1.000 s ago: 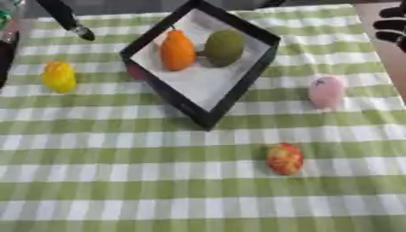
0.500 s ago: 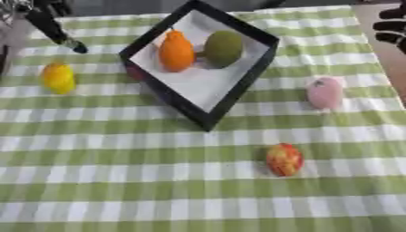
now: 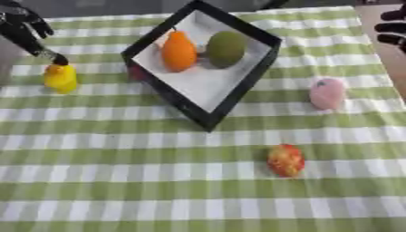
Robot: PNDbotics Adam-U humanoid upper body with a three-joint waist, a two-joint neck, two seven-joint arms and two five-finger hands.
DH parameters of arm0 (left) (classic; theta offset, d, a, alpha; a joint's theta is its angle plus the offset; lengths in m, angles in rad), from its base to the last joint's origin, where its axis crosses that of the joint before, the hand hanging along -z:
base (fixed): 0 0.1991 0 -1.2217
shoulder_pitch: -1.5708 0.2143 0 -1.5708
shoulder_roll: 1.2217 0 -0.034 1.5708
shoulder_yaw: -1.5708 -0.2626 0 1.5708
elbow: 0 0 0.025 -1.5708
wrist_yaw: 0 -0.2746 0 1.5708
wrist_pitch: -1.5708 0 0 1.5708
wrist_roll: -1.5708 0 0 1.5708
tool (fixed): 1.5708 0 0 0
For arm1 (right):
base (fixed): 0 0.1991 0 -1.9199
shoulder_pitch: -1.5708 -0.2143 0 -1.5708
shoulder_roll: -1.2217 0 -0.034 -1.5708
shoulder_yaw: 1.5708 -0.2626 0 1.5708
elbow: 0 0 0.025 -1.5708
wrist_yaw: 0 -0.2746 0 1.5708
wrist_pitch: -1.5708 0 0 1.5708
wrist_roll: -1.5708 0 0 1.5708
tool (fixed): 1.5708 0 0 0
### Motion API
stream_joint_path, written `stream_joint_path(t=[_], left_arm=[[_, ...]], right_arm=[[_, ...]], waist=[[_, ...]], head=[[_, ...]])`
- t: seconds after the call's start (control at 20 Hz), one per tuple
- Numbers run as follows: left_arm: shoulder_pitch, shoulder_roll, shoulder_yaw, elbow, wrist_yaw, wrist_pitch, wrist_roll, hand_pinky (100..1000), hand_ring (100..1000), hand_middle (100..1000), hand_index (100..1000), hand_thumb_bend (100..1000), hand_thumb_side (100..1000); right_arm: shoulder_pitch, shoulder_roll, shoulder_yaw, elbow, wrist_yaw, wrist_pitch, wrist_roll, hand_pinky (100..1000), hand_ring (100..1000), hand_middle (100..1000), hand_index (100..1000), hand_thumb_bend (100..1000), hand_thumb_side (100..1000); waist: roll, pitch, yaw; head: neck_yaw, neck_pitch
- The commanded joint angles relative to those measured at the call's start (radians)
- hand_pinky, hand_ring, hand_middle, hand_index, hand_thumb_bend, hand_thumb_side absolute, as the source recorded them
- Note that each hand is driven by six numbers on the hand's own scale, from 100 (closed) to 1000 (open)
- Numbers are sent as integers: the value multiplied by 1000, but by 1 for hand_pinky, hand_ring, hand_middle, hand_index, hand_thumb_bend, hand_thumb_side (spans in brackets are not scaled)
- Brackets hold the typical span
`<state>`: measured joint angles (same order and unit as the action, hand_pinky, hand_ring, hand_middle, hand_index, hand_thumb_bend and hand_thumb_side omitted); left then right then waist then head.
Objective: Pick up objects on the table and place them in the box.
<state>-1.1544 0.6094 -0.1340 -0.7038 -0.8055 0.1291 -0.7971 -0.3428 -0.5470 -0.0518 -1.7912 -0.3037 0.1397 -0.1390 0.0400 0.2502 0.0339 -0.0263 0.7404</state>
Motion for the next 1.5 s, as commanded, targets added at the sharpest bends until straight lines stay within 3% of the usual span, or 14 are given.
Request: stream_joint_path(t=[0.05, 0.4, 0.75, 1.5], left_arm=[[-10, 37, -8, 0, -16, 4, -9, 819, 824, 810, 866, 736, 284], [-5, 6, -11, 64, -119, -11, 21, 809, 820, 804, 860, 777, 174], [-8, -31, 2, 112, -162, -7, 76, 797, 811, 788, 852, 782, 140], [-20, -65, 24, 145, -205, 15, 143, 789, 802, 771, 832, 771, 150]], right_arm=[[-9, -29, -11, -17, 4, -1, -2, 800, 743, 685, 894, 100, 593], [-6, -23, -11, -15, 7, 3, -4, 800, 743, 685, 895, 100, 602], [-7, -18, -11, -13, 8, 5, -4, 799, 743, 685, 895, 100, 606], [-6, -14, -11, -11, 10, 8, -4, 799, 743, 685, 896, 100, 611]], waist=[[-9, -34, -1], [-8, -29, -7], [-8, -26, -13], [-6, -22, -19]], head=[[11, -5], [25, -5], [34, -6], [40, -10]])
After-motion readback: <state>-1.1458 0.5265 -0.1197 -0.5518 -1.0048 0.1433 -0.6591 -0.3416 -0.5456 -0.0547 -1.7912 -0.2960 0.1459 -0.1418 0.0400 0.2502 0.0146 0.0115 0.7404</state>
